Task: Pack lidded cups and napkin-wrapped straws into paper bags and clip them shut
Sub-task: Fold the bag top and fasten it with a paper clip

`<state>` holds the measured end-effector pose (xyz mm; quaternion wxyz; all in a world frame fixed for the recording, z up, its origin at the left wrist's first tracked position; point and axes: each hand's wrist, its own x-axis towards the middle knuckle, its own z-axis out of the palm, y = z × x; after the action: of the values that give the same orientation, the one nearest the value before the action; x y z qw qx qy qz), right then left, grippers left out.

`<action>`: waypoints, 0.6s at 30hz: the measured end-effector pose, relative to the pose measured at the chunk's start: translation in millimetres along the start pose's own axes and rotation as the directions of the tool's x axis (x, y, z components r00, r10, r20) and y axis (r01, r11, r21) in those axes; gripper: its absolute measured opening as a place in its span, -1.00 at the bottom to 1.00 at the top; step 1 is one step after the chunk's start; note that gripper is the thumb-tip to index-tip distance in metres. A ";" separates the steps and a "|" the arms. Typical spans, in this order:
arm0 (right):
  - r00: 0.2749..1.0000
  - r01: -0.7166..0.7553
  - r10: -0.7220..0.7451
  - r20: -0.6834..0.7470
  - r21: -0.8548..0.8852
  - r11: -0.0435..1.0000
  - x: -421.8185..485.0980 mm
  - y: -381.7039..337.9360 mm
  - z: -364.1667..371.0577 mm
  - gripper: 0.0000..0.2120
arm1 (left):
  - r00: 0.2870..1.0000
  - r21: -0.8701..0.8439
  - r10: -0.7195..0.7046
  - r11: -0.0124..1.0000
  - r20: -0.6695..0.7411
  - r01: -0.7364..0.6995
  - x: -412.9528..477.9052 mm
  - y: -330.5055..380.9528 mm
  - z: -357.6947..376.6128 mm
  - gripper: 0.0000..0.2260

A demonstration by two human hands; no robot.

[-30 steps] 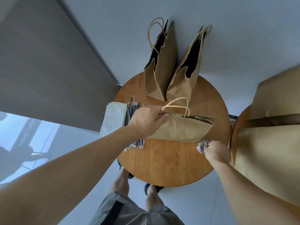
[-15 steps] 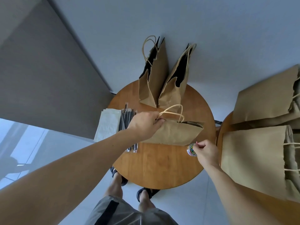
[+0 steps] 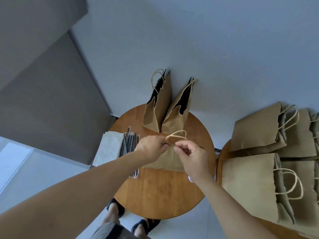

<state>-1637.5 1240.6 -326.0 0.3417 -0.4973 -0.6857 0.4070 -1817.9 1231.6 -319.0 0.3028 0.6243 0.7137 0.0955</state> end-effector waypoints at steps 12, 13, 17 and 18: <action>0.996 0.071 -0.056 0.062 -0.267 0.961 34.9 3.0 9.4 -0.89 | 0.991 0.054 0.123 0.991 -0.057 -0.120 7.0 -1.6 -2.0 -0.79; 0.996 0.076 -0.058 0.073 -0.277 0.958 36.2 2.5 9.3 -0.90 | 0.990 0.053 0.131 0.990 -0.057 -0.128 7.3 -1.2 -2.4 -0.80; 0.991 0.110 -0.074 0.116 -0.344 0.933 38.9 2.8 6.9 -0.92 | 0.987 -0.014 0.150 0.988 -0.065 -0.151 7.5 0.0 -1.9 -0.86; 0.987 0.137 -0.095 0.131 -0.366 0.920 39.0 3.3 6.4 -0.92 | 0.986 -0.027 0.150 0.988 -0.070 -0.152 7.3 0.1 -1.9 -0.87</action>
<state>-1652.3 1277.2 -329.3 0.2259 -0.4884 -0.7968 0.2748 -1819.1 1239.0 -319.7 0.2803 0.6680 0.6727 0.1506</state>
